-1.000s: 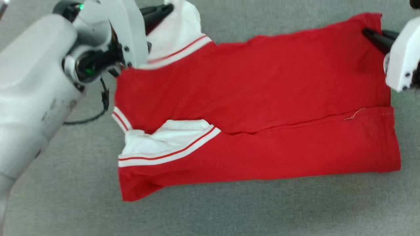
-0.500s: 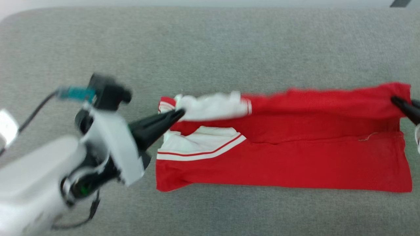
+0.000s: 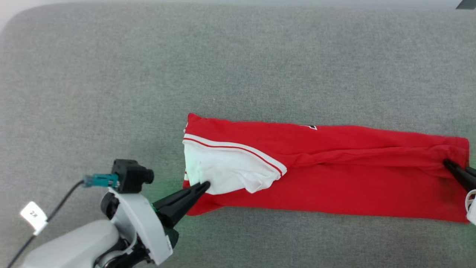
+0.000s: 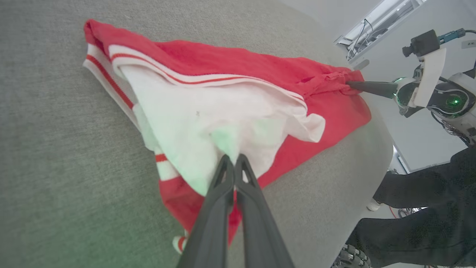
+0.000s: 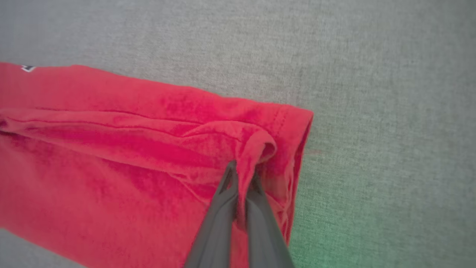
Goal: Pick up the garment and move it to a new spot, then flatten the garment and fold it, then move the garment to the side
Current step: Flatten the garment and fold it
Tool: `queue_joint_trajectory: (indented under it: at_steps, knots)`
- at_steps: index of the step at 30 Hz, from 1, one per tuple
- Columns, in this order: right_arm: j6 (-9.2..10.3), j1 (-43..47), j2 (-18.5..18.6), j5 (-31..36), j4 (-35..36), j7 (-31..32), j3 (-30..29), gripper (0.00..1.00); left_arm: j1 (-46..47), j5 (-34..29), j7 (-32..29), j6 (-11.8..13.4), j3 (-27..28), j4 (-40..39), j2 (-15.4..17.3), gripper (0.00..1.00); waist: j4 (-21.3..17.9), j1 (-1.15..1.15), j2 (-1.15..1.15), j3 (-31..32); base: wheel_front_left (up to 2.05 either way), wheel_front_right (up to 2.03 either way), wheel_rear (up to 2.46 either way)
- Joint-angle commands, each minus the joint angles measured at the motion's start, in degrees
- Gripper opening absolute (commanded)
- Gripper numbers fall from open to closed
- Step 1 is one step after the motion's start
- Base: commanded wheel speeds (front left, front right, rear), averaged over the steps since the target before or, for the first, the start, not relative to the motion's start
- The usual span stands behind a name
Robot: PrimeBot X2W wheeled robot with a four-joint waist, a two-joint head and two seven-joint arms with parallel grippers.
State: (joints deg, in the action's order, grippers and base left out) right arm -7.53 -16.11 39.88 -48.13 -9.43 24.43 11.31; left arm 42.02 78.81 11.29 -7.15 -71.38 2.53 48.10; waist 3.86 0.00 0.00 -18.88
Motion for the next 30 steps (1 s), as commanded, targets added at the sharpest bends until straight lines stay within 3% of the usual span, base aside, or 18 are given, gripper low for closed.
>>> queue_joint_trajectory:
  at_steps: [1,8,9,10,11,12,13,15,21,24,30]
  knots:
    - [0.09,0.3,-0.6,0.7,-0.4,-0.4,-0.4,0.0,-0.4,-0.8,0.5,-0.2,0.1,1.0,-0.7,0.0,-0.2,0.0,0.0,-0.8,0.0,0.0,0.0]
    - [0.1,-1.3,-2.8,3.1,-2.4,-1.2,-0.2,0.0,-0.9,-4.0,2.4,-0.3,0.1,7.9,-5.2,0.0,-1.0,0.0,0.0,-2.0,0.0,0.0,0.0]
    - [0.1,-1.5,-3.1,3.0,-2.1,-1.6,-0.1,0.08,-1.0,-4.3,2.8,-0.3,0.4,8.4,-5.6,0.0,-1.1,0.0,0.0,-1.9,0.0,0.0,0.0]
    - [0.09,-1.5,-3.5,2.4,-1.5,-1.9,0.1,0.29,-1.4,-4.5,3.0,-0.3,0.7,8.6,-6.0,0.0,-1.2,0.0,0.0,-1.8,0.0,0.0,0.0]
    - [0.09,-1.3,-3.7,1.6,-1.1,-2.1,-0.1,0.57,-1.9,-4.7,3.3,-0.3,1.2,8.7,-6.1,0.2,-1.3,0.0,0.0,-1.5,0.0,0.0,0.0]
    - [0.09,-0.9,-3.5,1.0,-0.6,-2.2,-0.5,0.93,-2.2,-5.0,3.4,-0.3,1.7,8.8,-6.1,0.37,-1.3,0.0,0.0,-1.2,0.0,0.0,0.0]
    - [0.09,-0.4,-3.3,0.3,-0.1,-2.1,-1.0,1.0,-2.6,-5.5,3.6,-0.3,2.2,8.8,-6.1,0.51,-1.2,0.0,0.0,-0.8,0.0,0.0,0.0]
    - [0.09,0.9,-2.8,-0.8,1.1,-1.7,-2.1,1.0,-3.8,-6.1,3.8,-0.3,3.7,8.1,-6.5,1.0,-1.0,0.0,0.0,0.0,0.0,0.0,0.0]
    - [0.09,5.1,-1.4,-3.8,2.3,1.3,-8.6,1.0,-11.2,-10.0,3.8,0.1,13.6,5.7,-10.0,1.0,0.9,0.0,0.0,2.6,0.0,0.0,0.0]
    - [0.09,6.6,-2.7,-5.6,0.3,3.6,-12.2,1.0,-15.2,-13.4,3.8,0.3,18.7,5.7,-13.1,1.0,2.7,0.0,0.0,3.6,0.0,0.0,0.0]
    - [0.08,8.7,-3.4,-7.4,-4.5,10.3,-16.4,1.0,-21.8,-28.0,3.8,1.5,29.1,7.3,-20.1,1.0,6.9,0.0,0.0,4.4,0.0,0.0,0.0]
